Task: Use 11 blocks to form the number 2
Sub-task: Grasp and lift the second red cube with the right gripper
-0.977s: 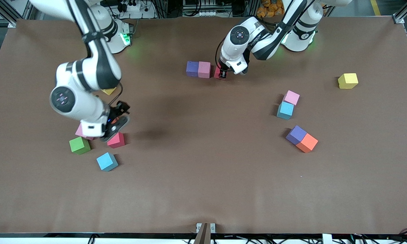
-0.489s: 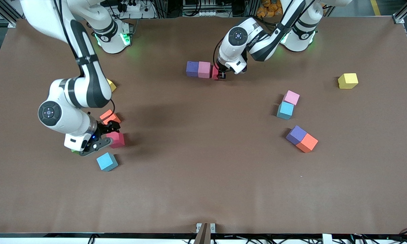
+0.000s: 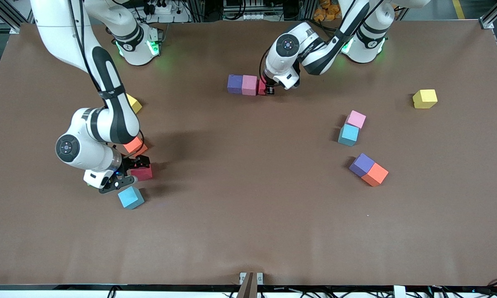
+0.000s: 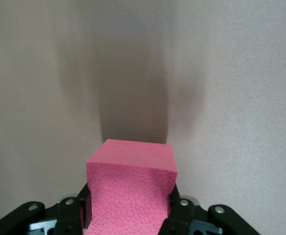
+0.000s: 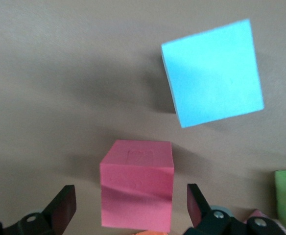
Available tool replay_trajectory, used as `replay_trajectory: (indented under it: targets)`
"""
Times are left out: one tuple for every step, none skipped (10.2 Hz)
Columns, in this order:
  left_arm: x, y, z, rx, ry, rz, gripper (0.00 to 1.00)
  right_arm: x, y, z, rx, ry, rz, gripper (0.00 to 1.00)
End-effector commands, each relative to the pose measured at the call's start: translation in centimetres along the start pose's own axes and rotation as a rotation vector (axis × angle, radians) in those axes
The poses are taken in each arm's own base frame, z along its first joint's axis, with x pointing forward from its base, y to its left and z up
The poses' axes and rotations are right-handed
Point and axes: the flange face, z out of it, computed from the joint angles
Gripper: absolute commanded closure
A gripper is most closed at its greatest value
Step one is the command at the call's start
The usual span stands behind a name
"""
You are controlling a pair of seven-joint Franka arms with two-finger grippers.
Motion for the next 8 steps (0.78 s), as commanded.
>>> replay_trajectory:
  targets:
    - [-0.3,-0.1,0.2,0.008,-0.004,-0.014,0.93,-0.7,0.0,1.5,0.020,0.015,0.038,0.00]
    - [-0.4,-0.1,0.5,0.014,-0.003,-0.013,0.93,-0.9,0.0,2.0,0.033,0.012,0.054,0.00]
    - [-0.4,-0.1,0.5,0.015,-0.004,-0.010,0.92,-1.0,0.0,2.2,0.042,0.015,0.066,0.00]
    - [-0.5,-0.2,0.6,0.016,-0.002,-0.007,0.92,-1.0,-0.1,2.3,0.041,0.014,0.064,0.00]
    - [-0.6,-0.4,0.9,0.014,0.008,0.011,0.92,-1.0,-0.2,2.3,0.042,0.014,0.062,0.09]
    - [-0.7,-0.1,1.0,0.015,0.006,0.009,0.92,-0.9,-0.4,2.2,0.041,0.015,0.054,0.41]
    - [-0.7,0.0,1.4,0.019,0.010,0.013,0.92,-0.9,-0.4,2.2,0.042,0.016,0.053,0.64]
    - [-0.8,0.0,1.4,0.018,0.011,0.018,0.92,-0.7,-0.6,2.0,0.043,0.017,0.048,0.77]
